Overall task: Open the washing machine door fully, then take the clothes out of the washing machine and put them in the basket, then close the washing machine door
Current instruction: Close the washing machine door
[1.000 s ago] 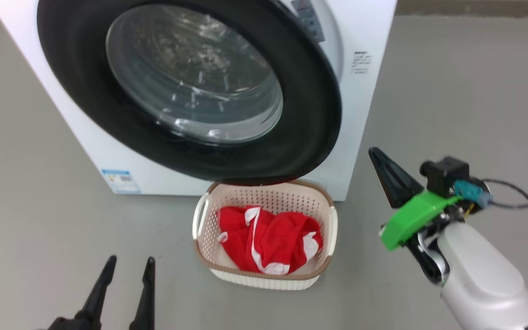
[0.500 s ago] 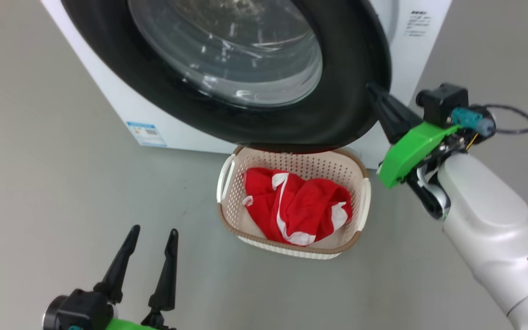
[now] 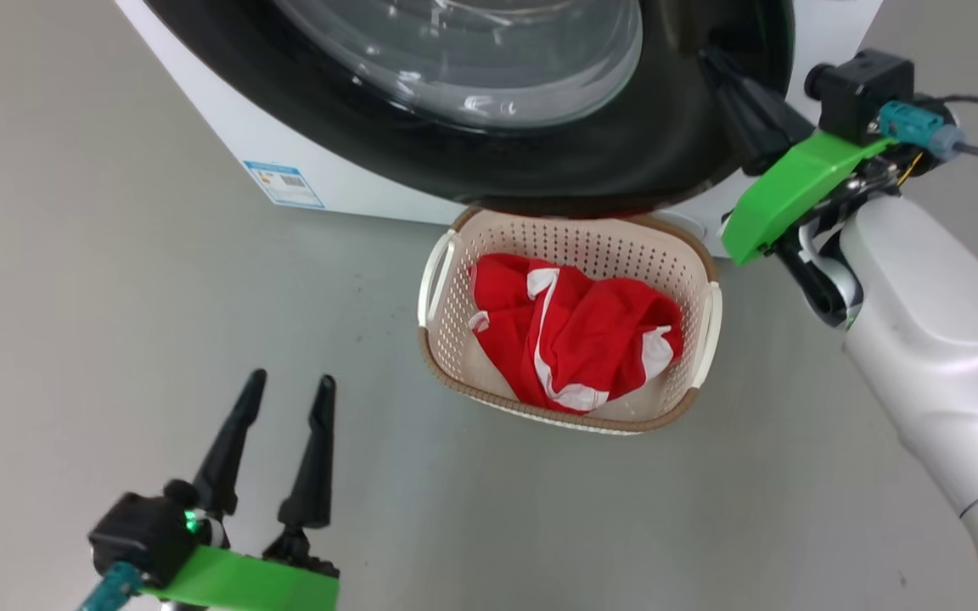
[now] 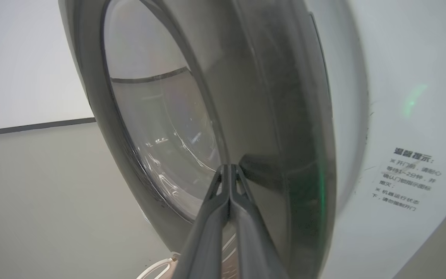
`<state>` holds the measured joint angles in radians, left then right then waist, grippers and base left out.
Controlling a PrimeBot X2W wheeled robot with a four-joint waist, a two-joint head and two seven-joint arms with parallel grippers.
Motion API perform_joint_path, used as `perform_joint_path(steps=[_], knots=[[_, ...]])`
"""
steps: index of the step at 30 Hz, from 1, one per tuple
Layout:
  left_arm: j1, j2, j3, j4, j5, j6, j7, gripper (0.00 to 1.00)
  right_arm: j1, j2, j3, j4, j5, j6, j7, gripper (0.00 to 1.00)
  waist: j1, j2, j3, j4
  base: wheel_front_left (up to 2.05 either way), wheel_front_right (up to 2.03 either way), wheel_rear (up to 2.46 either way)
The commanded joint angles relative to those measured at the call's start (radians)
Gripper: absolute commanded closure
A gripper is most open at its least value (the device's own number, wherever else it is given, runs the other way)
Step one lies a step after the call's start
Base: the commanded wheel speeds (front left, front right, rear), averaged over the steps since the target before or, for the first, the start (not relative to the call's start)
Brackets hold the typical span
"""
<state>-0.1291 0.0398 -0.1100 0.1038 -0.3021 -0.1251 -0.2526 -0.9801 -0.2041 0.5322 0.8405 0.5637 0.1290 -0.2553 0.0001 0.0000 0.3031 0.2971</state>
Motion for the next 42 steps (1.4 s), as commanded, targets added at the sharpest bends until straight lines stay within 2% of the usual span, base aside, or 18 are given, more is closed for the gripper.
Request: perform_joint_path(steps=[1,11,21,32,34,35,36,37,42], knots=[[-0.028,0.011,0.04,-0.03,-0.03,-0.005,-0.009,0.0,-0.024,0.003,-0.003,-0.013,0.012,0.002,-0.006,1.0,-0.0001,0.0,0.018,-0.001,0.0,0.0,0.0],[-0.061,0.01,0.042,-0.039,-0.073,-0.006,-0.009,0.0,-0.131,-0.024,-0.002,0.005,0.062,0.002,-0.006,1.0,-0.0001,0.0,0.082,0.006,0.0,0.0,0.0],[-0.096,0.01,0.032,-0.032,-0.054,-0.006,-0.009,0.0,-0.249,-0.031,-0.026,0.023,0.068,0.002,-0.006,1.0,-0.0001,0.0,0.137,0.013,0.0,0.0,0.0],[-0.112,0.01,0.035,-0.021,-0.031,-0.006,-0.009,0.0,-0.251,-0.019,-0.067,0.013,0.053,0.002,-0.006,1.0,-0.0001,0.0,0.128,-0.003,0.0,0.0,0.0],[-0.114,0.01,0.044,-0.013,-0.074,-0.006,-0.009,0.0,-0.227,-0.014,-0.066,-0.015,0.049,0.002,-0.006,1.0,-0.0001,0.0,0.118,-0.016,0.0,0.0,0.0],[-0.115,0.01,0.048,-0.011,-0.081,-0.006,-0.009,0.0,-0.215,-0.012,-0.065,-0.025,0.048,0.002,-0.006,0.78,-0.0001,0.0,0.114,-0.023,0.0,0.0,0.0],[-0.115,0.01,0.052,-0.01,-0.081,-0.006,-0.009,0.0,-0.203,-0.012,-0.067,-0.038,0.043,0.002,-0.006,0.03,-0.0001,0.0,0.11,-0.03,0.0,0.0,0.0],[-0.116,0.01,0.055,-0.009,-0.08,-0.006,-0.009,0.0,-0.189,-0.012,-0.072,-0.051,0.032,0.002,-0.006,0.0,-0.0001,0.0,0.105,-0.038,0.0,0.0,0.0],[-0.115,0.01,0.057,-0.005,-0.101,-0.006,-0.009,0.0,-0.104,0.013,-0.132,-0.133,-0.019,0.002,-0.006,0.0,-0.0001,0.0,0.078,-0.076,0.0,0.0,0.0]])
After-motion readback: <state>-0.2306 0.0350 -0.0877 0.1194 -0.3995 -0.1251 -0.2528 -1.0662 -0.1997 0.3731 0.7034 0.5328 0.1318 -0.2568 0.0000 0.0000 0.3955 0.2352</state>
